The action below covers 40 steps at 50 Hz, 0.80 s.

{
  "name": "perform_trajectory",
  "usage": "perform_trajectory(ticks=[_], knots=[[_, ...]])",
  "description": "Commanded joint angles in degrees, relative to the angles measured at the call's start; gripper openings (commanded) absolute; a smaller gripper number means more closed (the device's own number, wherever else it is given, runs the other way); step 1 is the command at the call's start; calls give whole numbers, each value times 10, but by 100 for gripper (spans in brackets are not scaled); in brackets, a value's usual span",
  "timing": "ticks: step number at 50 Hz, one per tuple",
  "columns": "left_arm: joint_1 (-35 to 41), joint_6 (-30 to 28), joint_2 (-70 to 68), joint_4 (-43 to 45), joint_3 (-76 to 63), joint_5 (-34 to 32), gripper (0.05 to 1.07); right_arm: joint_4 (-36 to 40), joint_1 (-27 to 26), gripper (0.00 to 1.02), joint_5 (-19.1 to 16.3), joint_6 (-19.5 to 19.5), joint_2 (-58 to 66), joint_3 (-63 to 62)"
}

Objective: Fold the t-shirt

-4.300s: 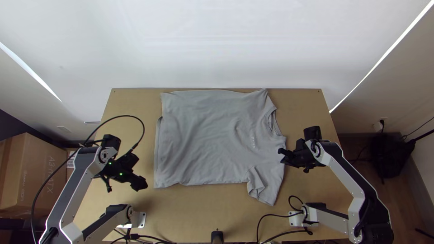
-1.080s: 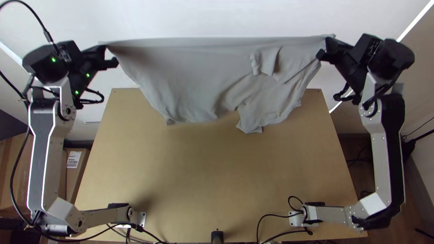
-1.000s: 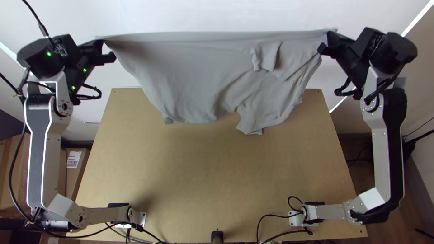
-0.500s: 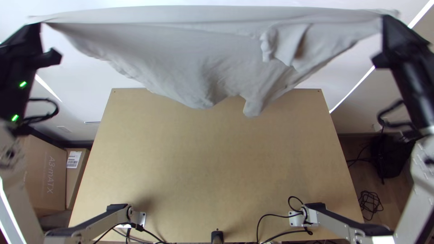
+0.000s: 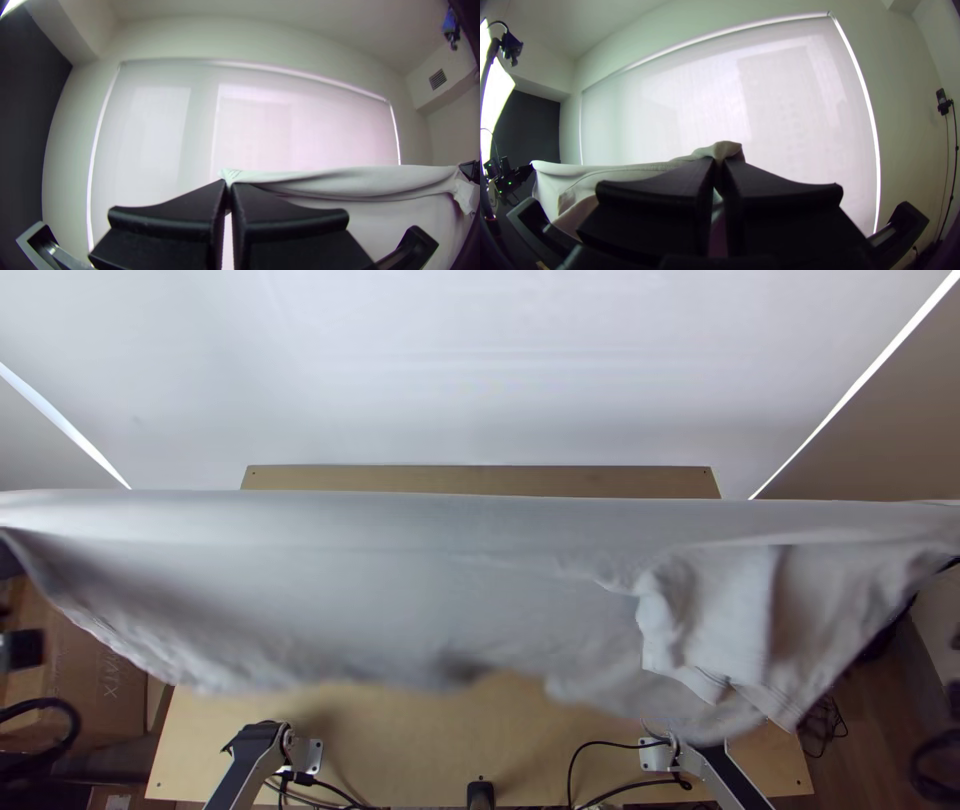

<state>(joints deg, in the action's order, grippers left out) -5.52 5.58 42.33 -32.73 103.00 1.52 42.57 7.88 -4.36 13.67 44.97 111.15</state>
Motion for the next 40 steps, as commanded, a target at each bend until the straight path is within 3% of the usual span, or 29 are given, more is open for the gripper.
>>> perform_trajectory(ticks=[1, 11, 24, 31, 40], knots=[[1, 8, -9, -5, -90, 32, 8, -2, 1, 2, 35, 9, 5, -52], [2, -2, -63, 38, -327, 27, 8, -32, 19, 2, 35, 10, 11, -205], [1, -4, -79, 128, -591, -14, 8, -151, 34, 2, 34, 31, -4, -510], [4, -1, -23, 188, -643, -20, 8, -239, 41, 2, 34, 43, 22, -620], [12, 1, 94, 245, -636, -20, 8, -315, 38, 2, 34, 57, 122, -655]])
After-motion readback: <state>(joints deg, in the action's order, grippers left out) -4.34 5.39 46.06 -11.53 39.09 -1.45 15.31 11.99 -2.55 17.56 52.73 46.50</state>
